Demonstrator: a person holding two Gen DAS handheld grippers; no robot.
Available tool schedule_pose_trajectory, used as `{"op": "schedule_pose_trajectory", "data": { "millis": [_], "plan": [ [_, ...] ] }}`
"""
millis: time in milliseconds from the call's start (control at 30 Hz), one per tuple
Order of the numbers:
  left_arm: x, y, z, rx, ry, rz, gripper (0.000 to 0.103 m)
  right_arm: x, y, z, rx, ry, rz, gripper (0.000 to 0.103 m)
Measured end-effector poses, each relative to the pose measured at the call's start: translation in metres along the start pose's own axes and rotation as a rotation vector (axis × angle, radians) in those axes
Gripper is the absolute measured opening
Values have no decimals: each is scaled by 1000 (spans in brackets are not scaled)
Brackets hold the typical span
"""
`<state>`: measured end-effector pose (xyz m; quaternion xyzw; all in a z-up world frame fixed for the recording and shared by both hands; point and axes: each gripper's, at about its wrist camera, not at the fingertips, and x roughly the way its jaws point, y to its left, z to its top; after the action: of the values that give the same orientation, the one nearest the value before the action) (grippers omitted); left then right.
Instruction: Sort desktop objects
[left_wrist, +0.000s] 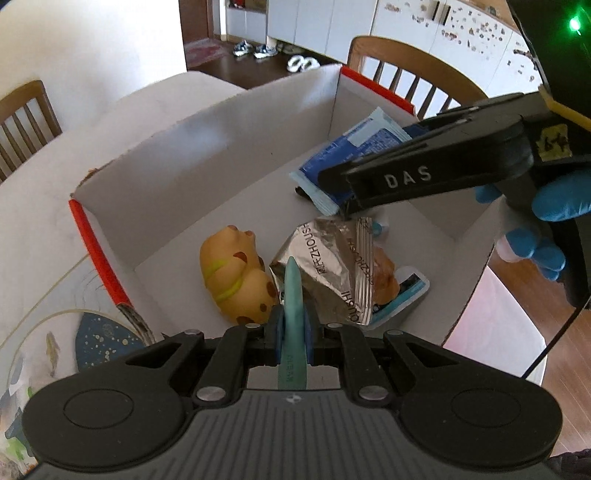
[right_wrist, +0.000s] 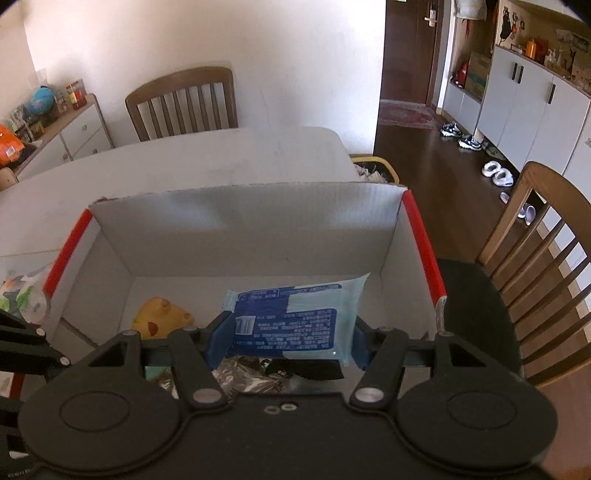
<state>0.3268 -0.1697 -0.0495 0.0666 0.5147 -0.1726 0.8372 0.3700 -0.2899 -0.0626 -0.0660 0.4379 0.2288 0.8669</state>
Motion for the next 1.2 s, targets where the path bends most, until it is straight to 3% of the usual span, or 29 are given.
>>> {"op": "schedule_pose_trajectory", "data": {
  "millis": [367,633,733,1200],
  "plan": [
    [11,-1,5,21,68,-28,10,19,0,7,25,84,10,63],
    [5,3,5,-6,55,-36,10,20,-1,9,41,101,5,67],
    [1,4,4,-11,49,-33,10,19,-1,9,48,102,2,74],
    [-16,6,3,-48,1,-25,10,0,-2,7,53,82,9,75]
  ]
}}
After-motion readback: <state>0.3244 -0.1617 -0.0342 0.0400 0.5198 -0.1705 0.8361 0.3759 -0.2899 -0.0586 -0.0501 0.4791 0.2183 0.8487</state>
